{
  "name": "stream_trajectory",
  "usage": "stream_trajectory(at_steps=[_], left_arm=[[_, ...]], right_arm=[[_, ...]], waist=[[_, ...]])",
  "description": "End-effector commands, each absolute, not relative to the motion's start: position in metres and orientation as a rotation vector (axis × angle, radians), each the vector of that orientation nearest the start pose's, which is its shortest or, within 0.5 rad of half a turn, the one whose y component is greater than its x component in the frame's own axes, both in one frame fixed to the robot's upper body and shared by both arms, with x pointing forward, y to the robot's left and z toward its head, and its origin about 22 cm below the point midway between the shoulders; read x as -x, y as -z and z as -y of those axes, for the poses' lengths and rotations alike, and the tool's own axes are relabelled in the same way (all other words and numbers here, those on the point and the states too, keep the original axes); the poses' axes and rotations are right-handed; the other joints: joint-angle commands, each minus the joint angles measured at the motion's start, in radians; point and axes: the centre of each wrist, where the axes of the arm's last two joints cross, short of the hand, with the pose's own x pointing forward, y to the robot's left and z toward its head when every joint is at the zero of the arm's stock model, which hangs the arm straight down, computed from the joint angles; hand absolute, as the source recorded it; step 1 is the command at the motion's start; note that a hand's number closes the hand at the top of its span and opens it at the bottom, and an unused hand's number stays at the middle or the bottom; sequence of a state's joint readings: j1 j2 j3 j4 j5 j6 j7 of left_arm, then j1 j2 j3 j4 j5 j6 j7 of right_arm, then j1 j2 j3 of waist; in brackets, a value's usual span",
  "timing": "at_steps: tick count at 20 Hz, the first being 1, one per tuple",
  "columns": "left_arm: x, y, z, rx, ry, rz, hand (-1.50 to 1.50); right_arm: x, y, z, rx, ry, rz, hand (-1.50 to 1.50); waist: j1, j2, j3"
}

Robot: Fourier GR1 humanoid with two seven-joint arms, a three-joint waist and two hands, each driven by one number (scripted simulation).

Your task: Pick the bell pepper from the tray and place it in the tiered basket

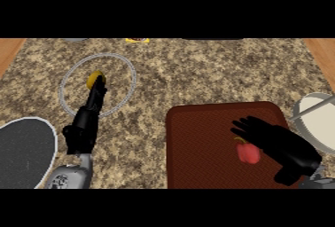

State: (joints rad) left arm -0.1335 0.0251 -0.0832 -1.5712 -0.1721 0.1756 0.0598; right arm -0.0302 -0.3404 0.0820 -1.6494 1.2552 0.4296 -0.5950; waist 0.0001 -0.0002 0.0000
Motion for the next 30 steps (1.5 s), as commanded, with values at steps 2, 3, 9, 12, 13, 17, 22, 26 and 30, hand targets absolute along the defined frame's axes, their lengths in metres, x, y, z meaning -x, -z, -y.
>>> stream_trajectory(at_steps=[2, 3, 9, 12, 13, 17, 22, 26, 30], left_arm=[[-0.275, -0.028, -0.203, -0.185, 0.101, 1.664, 0.00], [-0.280, -0.009, -0.193, -0.192, 0.098, 1.654, 0.00], [-0.270, -0.044, -0.201, -0.192, 0.103, 1.664, 0.00], [-0.252, -0.011, -0.204, -0.179, 0.096, 1.660, 0.00], [-0.276, -0.047, -0.207, -0.189, 0.115, 1.658, 0.00], [-0.267, -0.035, -0.192, -0.191, 0.107, 1.664, 0.00], [-0.269, -0.029, -0.215, -0.219, 0.088, 1.651, 0.00], [-0.277, -0.041, -0.214, -0.221, 0.074, 1.676, 0.00], [-0.280, -0.034, -0.210, -0.213, 0.091, 1.656, 0.00]], right_arm=[[-0.255, -0.028, 0.280, 0.458, -1.764, 1.420, -1.50], [-0.226, -0.031, 0.273, 0.446, -1.773, 1.427, -1.50], [-0.236, -0.021, 0.269, 0.441, -1.683, 1.478, 1.50], [-0.243, 0.003, 0.250, 0.520, -1.693, 1.587, 1.50], [-0.246, -0.003, 0.280, 0.577, -1.713, 1.619, 1.50], [-0.260, -0.006, 0.259, 0.644, -1.730, 1.682, 1.50], [-0.194, 0.001, 0.331, 0.871, -1.699, 1.015, 1.50], [-0.165, -0.015, 0.341, 0.986, -1.607, 0.864, 1.50], [-0.147, -0.034, 0.342, 1.062, -1.494, 0.868, 1.50]], waist=[[0.000, 0.000, 0.000], [-0.006, 0.000, 0.000], [-0.001, -0.001, 0.000], [0.005, 0.000, 0.000], [0.001, 0.000, 0.001], [0.002, 0.000, 0.000], [-0.044, -0.005, -0.004], [-0.045, -0.007, -0.003], [-0.020, -0.001, -0.001]])
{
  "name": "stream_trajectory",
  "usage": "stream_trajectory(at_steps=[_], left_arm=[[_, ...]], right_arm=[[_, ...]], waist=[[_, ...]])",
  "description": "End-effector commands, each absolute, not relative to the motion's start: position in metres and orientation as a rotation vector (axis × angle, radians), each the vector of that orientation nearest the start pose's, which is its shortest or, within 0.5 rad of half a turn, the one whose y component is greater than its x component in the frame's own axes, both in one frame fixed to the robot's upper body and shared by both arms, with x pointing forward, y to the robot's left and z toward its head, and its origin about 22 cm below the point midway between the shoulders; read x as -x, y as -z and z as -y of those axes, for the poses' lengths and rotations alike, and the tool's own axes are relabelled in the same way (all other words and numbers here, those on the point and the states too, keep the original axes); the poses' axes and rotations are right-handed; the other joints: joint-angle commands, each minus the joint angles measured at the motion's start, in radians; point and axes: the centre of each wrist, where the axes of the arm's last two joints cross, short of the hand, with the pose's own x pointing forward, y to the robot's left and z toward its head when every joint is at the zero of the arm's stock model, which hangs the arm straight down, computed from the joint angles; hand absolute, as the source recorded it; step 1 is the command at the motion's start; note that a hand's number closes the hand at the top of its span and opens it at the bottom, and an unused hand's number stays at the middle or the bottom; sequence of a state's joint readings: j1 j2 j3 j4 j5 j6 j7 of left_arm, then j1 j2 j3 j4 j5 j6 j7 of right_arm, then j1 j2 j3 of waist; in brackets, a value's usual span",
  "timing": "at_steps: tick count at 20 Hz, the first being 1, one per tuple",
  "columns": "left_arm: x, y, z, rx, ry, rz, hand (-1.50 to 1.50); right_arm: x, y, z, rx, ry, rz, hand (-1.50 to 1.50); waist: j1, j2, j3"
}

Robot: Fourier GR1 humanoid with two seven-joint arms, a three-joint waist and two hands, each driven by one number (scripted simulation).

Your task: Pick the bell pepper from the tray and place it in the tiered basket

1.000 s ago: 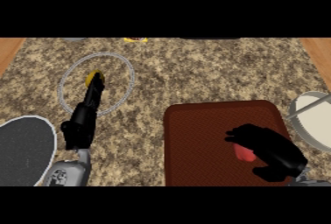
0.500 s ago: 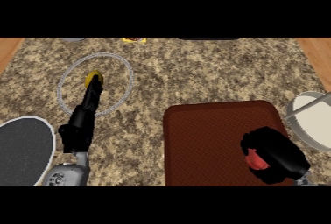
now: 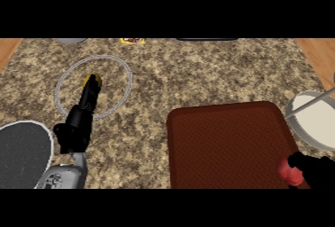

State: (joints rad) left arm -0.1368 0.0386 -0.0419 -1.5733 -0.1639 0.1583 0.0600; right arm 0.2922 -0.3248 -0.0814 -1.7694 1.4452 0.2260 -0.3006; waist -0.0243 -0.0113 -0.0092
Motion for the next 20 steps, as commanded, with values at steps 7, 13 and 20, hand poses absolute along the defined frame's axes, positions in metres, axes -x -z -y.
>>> stream_trajectory(at_steps=[7, 13, 20], left_arm=[[-0.263, -0.024, -0.198, -0.225, 0.094, 1.656, 0.00], [-0.267, -0.040, -0.208, -0.204, 0.093, 1.658, 0.00], [-0.273, -0.037, -0.223, -0.196, 0.096, 1.648, 0.00]], right_arm=[[-0.108, -0.114, 0.336, 1.255, -1.323, 0.992, 1.50], [-0.094, -0.202, 0.329, 1.340, -1.196, 1.135, 1.50], [-0.103, -0.251, 0.349, 1.355, -1.118, 1.146, 1.50]], waist=[[0.004, 0.007, 0.008], [0.007, 0.005, 0.007], [0.007, 0.004, 0.006]])
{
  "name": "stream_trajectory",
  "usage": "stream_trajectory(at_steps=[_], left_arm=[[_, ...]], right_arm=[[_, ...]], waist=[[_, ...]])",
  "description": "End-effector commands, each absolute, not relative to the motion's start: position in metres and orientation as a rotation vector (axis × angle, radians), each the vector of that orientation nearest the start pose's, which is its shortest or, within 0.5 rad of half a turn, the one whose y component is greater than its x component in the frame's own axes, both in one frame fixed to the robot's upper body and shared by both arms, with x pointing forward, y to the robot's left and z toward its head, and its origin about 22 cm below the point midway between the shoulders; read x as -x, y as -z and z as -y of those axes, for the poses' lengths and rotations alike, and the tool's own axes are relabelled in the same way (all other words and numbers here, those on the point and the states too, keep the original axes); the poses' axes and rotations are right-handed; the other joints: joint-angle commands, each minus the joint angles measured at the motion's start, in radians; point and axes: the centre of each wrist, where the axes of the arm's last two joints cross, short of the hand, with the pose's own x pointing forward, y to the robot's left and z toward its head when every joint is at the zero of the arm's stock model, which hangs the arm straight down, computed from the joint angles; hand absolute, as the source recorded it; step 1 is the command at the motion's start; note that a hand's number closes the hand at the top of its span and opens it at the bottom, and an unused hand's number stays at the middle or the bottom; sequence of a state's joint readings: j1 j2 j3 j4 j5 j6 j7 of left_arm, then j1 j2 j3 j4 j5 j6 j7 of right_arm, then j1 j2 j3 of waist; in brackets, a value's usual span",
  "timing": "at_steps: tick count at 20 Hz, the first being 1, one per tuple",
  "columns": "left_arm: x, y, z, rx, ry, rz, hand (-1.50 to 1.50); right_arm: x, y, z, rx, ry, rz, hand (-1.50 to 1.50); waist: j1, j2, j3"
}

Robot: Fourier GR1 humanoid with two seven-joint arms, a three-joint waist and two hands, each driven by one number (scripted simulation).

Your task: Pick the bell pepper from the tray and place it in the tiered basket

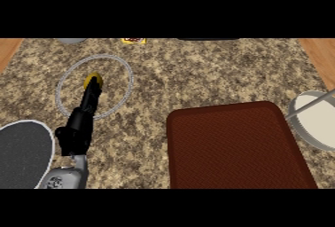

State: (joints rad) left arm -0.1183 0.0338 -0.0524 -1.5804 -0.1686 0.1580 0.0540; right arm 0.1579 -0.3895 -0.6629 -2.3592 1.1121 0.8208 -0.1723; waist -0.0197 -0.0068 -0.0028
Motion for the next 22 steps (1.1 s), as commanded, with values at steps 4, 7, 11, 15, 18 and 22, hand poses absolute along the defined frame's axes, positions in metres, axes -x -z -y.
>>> stream_trajectory(at_steps=[4, 7, 11, 15, 18, 22], left_arm=[[-0.266, -0.027, -0.211, -0.214, 0.100, 1.638, 0.00], [-0.268, -0.037, -0.198, -0.199, 0.104, 1.658, 0.00], [-0.264, -0.040, -0.206, -0.198, 0.110, 1.657, 0.00], [-0.276, -0.040, -0.198, -0.189, 0.130, 1.669, 0.00], [-0.268, -0.026, -0.208, -0.198, 0.102, 1.655, 0.00], [-0.279, -0.036, -0.190, -0.188, 0.115, 1.663, 0.00]], right_arm=[[-0.112, -0.264, 0.366, 1.267, -1.019, 1.225, 1.50], [-0.138, -0.256, 0.364, 1.140, -0.914, 1.289, 1.50], [-0.152, -0.291, 0.370, 1.160, -0.894, 1.280, 1.50], [-0.175, -0.315, 0.394, 1.174, -0.807, 1.295, 1.50], [-0.191, -0.322, 0.375, 1.255, -0.823, 1.244, 1.50], [-0.231, -0.322, 0.404, 1.270, -0.828, 1.220, 1.50]], waist=[[-0.004, -0.006, -0.001], [0.015, -0.004, -0.001], [0.022, 0.001, 0.001], [0.019, 0.005, 0.002], [0.025, 0.007, 0.002], [0.030, 0.011, 0.003]])
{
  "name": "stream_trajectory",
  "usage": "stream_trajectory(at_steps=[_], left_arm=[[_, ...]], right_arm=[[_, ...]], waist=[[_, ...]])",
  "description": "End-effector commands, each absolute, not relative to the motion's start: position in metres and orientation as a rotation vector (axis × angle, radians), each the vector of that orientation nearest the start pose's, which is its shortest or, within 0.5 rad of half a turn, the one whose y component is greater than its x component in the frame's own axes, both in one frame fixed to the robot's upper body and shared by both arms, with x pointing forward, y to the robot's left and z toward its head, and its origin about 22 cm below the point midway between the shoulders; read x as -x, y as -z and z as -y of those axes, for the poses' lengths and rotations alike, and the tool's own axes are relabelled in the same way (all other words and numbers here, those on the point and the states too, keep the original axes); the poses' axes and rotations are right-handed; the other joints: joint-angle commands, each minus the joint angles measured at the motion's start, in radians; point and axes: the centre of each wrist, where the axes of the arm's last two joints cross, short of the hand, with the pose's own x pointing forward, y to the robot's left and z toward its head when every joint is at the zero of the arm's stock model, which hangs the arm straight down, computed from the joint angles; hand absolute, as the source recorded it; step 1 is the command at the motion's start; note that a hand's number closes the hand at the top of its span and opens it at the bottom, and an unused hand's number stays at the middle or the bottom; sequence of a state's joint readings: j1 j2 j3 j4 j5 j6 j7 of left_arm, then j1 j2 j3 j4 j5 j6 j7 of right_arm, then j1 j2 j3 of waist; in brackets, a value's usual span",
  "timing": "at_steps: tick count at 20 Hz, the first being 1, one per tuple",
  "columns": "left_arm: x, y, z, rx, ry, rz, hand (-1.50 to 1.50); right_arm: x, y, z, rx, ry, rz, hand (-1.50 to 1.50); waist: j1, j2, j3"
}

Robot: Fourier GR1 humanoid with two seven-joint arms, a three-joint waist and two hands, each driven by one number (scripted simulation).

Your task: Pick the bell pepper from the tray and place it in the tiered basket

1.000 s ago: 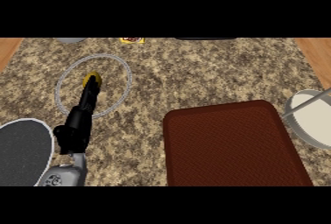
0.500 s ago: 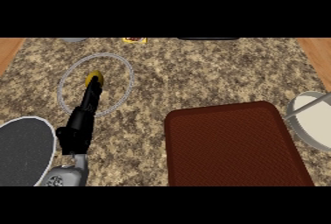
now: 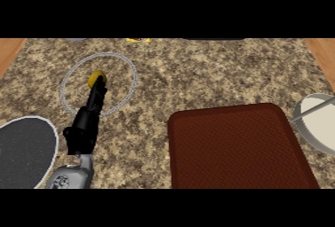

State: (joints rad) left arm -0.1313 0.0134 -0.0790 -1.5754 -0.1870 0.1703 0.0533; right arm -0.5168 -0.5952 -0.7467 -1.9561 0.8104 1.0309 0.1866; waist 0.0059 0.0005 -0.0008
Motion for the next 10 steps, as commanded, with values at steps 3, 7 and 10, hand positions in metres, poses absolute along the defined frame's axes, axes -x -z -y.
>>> stream_trajectory(at_steps=[3, 7, 10], left_arm=[[-0.276, -0.028, -0.207, -0.163, 0.118, 1.663, 0.00], [-0.278, -0.035, -0.177, -0.183, 0.114, 1.670, 0.00], [-0.275, -0.030, -0.196, -0.187, 0.114, 1.669, 0.00]], right_arm=[[-0.242, -0.310, 0.410, 1.290, -0.832, 1.222, 1.50], [-0.251, -0.295, 0.427, 1.330, -0.863, 1.182, 1.50], [-0.269, -0.268, 0.441, 1.163, -0.694, 1.153, 1.50]], waist=[[0.001, 0.002, 0.001], [-0.001, 0.001, 0.001], [0.008, 0.003, 0.001]])
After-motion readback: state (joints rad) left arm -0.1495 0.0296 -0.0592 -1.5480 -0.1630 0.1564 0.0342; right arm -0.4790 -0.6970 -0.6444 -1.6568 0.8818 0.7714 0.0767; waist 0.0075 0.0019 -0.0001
